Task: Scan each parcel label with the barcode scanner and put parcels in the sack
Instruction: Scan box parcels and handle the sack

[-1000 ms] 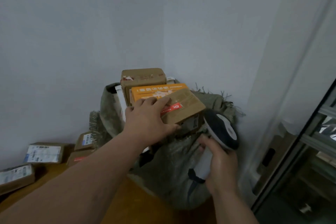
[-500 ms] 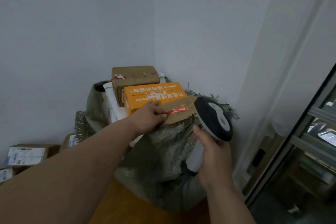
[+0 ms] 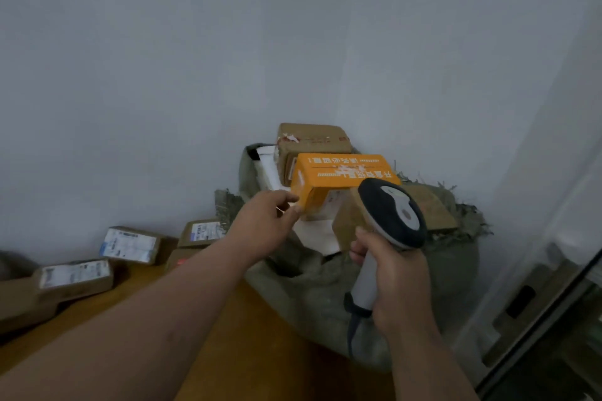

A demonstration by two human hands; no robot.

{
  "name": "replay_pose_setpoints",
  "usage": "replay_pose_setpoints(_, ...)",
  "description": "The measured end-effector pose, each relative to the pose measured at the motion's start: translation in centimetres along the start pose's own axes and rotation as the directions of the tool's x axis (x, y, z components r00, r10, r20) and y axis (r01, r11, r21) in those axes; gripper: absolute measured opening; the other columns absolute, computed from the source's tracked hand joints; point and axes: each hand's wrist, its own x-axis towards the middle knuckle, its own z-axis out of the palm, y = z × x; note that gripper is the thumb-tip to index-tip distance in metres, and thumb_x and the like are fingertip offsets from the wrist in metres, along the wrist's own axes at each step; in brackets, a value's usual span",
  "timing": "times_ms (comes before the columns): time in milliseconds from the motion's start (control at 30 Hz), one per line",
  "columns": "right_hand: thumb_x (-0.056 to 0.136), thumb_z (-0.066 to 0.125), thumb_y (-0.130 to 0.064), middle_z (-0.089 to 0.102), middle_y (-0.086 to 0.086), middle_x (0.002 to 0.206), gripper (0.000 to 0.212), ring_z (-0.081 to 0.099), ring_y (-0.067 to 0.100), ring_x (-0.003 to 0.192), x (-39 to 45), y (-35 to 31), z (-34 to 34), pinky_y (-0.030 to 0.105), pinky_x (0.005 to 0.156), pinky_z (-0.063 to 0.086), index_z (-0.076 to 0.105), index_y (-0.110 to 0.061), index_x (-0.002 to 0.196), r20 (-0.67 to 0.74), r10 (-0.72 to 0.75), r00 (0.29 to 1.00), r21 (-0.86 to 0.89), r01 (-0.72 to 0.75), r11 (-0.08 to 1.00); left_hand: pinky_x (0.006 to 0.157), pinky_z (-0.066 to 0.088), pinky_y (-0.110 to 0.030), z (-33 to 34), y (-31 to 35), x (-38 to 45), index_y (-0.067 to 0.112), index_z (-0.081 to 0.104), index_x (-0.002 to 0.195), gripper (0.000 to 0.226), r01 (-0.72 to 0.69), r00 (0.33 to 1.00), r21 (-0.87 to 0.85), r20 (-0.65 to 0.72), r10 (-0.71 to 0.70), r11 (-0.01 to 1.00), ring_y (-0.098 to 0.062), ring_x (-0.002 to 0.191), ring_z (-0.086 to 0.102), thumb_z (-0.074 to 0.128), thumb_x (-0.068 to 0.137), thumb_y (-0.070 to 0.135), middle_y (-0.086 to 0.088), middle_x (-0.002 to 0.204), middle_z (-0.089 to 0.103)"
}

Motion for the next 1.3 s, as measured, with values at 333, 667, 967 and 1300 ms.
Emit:
replay_pose_setpoints(333, 0.081, 0.078, -0.018, 0.067, 0.006, 0.073, 0.013, 0.064, 0.025, 0.078, -13.5, 4.7, 14.9, 0.041, 0.074, 0.052, 0.071, -0.012, 0.089, 0.31, 0.2, 0.929, -0.235, -0.129, 0.963, 0.088, 0.049, -0.032, -13.6, -15.7, -13.2, 0.016, 0.065, 0.12, 0.029, 0.297, 0.947, -0.108, -0.093, -0.307, 0.949, -0.016, 0.101, 0.061, 0.054, 0.101, 0.035, 0.0, 0.111, 0.068)
replay_pose_setpoints(667, 0.082, 0.078, -0.021, 0.068, 0.007, 0.084, 0.019, 0.064, 0.02, 0.078, -26.7, 13.1, 29.5, 0.034, 0.069, 0.05, 0.07, -0.014, 0.098, 0.583, 0.431, 0.689, -0.469, -0.148, 0.871, 0.091, 0.052, -0.036, -24.7, -31.8, -27.6, 0.02, 0.061, 0.128, 0.032, 0.7, 0.672, -0.159, -0.184, -0.717, 0.696, -0.017, 0.104, 0.059, 0.055, 0.1, 0.033, -0.001, 0.119, 0.063)
replay_pose_setpoints(967, 0.083, 0.076, -0.018, 0.063, 0.006, 0.078, 0.016, 0.061, 0.019, 0.075, -26.6, 20.7, 36.2, 0.033, 0.068, 0.048, 0.067, -0.013, 0.095, 0.578, 0.597, 0.556, -0.616, -0.183, 0.766, 0.089, 0.045, -0.035, -25.1, -40.3, -31.4, 0.013, 0.043, 0.146, 0.052, 0.805, 0.423, -0.416, -0.101, -0.901, 0.424, -0.021, 0.106, 0.052, 0.058, 0.099, 0.031, -0.011, 0.134, 0.054)
replay_pose_setpoints(1300, 0.081, 0.078, -0.022, 0.066, 0.003, 0.103, 0.041, 0.061, 0.023, 0.101, -26.0, 29.6, 42.5, 0.038, 0.087, 0.045, 0.061, -0.013, 0.118, 0.502, 0.717, 0.484, -0.672, -0.304, 0.676, 0.107, 0.043, -0.048, -22.0, -46.5, -30.0, 0.02, 0.019, 0.157, 0.075, 0.729, 0.174, -0.676, 0.032, -0.984, 0.107, -0.033, 0.129, 0.049, 0.062, 0.097, 0.03, -0.012, 0.149, 0.043)
